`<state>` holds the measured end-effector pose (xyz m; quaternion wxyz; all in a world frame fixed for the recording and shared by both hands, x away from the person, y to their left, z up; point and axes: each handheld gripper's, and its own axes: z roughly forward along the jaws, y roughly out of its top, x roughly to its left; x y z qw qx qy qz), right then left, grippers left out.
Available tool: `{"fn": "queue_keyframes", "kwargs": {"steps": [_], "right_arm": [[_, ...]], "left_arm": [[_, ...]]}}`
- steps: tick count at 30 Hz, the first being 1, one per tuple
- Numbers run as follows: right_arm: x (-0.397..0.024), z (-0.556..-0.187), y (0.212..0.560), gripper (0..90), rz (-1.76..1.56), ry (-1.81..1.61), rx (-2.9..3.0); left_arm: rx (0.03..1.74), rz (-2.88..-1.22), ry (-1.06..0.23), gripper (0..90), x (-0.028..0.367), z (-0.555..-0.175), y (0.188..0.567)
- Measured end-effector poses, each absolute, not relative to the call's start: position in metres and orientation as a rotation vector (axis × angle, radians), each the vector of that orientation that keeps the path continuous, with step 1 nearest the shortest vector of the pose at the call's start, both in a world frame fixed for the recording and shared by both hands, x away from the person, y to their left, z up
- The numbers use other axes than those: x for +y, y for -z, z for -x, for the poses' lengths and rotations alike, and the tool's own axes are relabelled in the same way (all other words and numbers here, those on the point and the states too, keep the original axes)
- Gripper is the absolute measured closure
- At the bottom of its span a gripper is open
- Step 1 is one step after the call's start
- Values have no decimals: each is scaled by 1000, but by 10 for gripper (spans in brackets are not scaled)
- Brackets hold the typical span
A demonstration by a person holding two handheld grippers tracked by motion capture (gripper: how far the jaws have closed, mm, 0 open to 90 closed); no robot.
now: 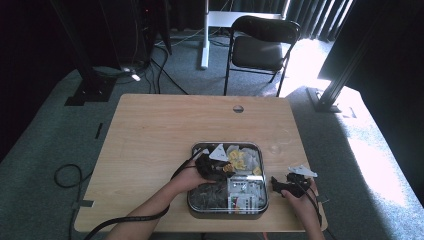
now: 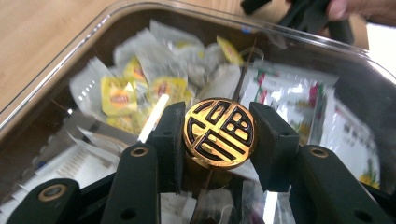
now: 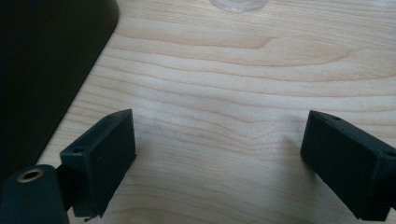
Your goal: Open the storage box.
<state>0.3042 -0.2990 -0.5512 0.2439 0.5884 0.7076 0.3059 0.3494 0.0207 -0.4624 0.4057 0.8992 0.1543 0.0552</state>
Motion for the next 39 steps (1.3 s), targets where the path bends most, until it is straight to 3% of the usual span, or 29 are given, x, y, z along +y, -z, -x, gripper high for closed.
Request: {"fn": "queue_keyframes", "kwargs": {"steps": [12,39], "right_arm": [[-299,-304,551,97,-1605,-834,1934],[-299,-304,551,97,-1604,-835,1933]], "left_arm": [[385,-2258,-174,588,33,-350,436],[520,-2223,-245,588,83,-354,433]]}}
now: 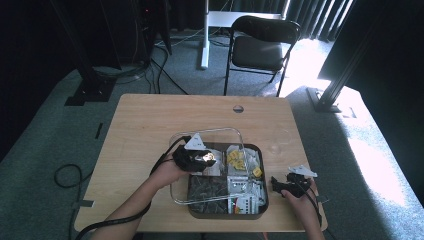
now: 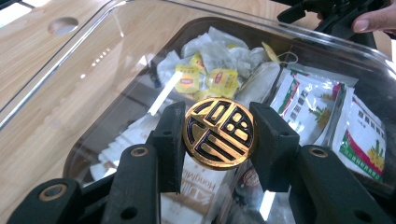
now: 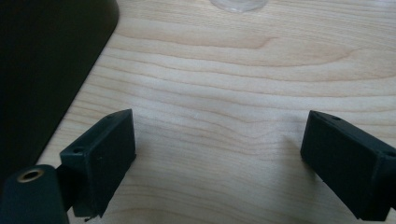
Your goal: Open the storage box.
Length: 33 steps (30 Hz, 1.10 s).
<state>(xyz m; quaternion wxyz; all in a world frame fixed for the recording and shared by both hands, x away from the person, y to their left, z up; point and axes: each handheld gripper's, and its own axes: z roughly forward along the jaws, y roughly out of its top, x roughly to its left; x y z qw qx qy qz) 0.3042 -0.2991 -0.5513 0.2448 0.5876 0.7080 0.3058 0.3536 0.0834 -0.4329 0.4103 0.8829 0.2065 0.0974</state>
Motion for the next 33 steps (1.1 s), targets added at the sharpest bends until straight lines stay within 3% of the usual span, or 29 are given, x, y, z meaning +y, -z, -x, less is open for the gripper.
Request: {"fn": "queue_keyframes", "kwargs": {"steps": [33], "right_arm": [[-299,-304,551,97,-1605,-834,1934]], "left_arm": [[773,-2165,-355,588,186,-362,437]]}}
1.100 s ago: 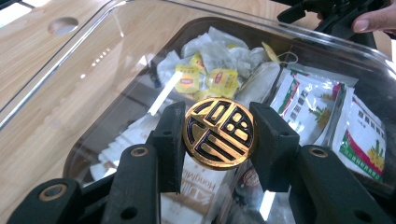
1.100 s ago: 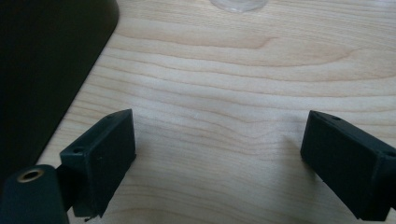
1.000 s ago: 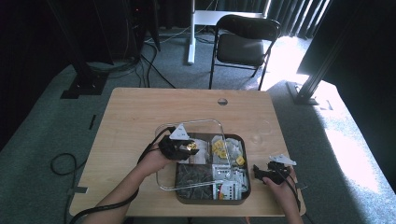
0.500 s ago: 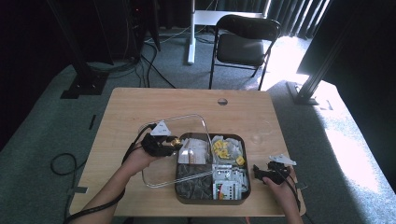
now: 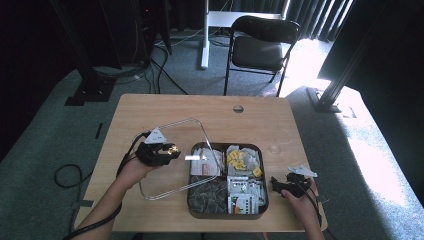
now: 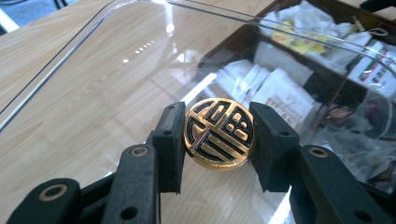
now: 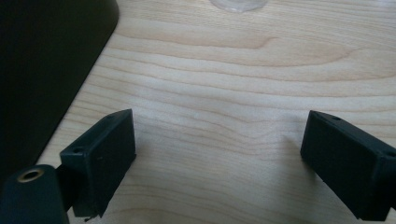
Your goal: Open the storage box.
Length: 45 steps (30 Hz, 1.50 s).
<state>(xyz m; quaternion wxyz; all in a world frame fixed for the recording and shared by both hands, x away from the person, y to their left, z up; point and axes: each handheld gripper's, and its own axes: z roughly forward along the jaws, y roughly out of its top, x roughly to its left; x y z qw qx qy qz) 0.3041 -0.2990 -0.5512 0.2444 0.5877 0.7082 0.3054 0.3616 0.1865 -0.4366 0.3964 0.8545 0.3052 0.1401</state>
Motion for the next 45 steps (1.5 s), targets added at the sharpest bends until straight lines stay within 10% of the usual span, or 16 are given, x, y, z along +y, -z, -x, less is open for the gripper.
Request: {"fn": "queue_keyframes", "kwargs": {"steps": [45], "right_arm": [[-299,-304,551,97,-1605,-834,1934]], "left_arm": [[1136,-2029,-477,587,281,-369,501]]}}
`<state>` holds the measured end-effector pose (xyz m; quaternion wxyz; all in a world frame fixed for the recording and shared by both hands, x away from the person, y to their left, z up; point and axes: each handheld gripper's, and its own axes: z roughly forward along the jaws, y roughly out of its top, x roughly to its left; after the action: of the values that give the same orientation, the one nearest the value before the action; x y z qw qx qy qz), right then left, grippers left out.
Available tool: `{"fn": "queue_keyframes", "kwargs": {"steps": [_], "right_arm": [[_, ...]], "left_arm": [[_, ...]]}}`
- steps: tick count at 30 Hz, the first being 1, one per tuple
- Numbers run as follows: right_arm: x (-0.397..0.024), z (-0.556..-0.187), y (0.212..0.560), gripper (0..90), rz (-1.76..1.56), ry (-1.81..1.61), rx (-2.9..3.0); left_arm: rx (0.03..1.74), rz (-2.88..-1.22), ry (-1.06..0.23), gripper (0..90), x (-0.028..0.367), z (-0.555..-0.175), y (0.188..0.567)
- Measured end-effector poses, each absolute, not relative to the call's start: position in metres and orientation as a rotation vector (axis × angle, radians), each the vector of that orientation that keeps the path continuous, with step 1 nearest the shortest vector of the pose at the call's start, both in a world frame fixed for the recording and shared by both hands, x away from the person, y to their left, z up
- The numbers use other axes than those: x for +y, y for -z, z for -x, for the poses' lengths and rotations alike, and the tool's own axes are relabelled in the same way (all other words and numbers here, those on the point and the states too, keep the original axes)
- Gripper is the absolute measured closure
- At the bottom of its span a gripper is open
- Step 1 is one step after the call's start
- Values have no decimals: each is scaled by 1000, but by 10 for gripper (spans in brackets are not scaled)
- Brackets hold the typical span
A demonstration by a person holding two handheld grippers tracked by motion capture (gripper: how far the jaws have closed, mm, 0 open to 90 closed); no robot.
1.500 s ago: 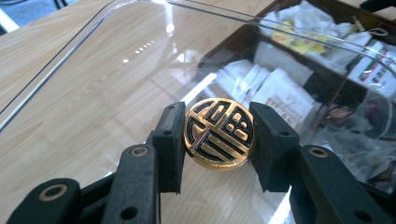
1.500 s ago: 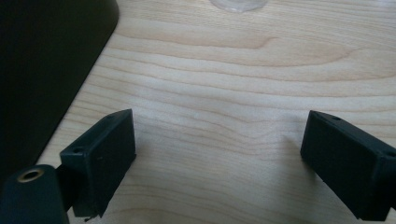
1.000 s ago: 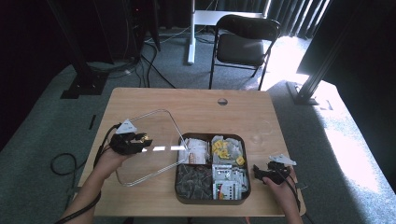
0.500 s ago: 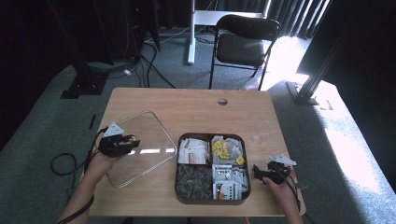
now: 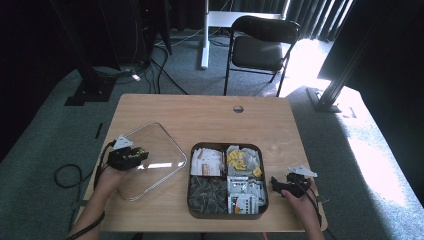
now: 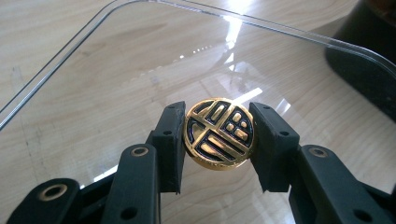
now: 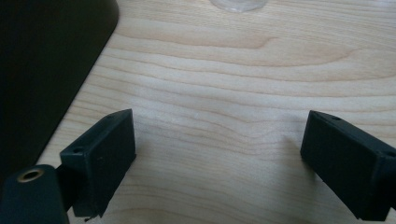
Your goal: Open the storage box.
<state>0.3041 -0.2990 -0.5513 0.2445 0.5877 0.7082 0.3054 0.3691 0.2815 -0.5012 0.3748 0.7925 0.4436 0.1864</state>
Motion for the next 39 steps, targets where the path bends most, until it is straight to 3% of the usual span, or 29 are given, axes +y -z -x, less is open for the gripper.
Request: {"fn": "queue_keyframes", "kwargs": {"steps": [39], "right_arm": [[-299,-304,551,97,-1605,-834,1934]], "left_arm": [[1167,-2021,-514,586,279,-401,534]]}}
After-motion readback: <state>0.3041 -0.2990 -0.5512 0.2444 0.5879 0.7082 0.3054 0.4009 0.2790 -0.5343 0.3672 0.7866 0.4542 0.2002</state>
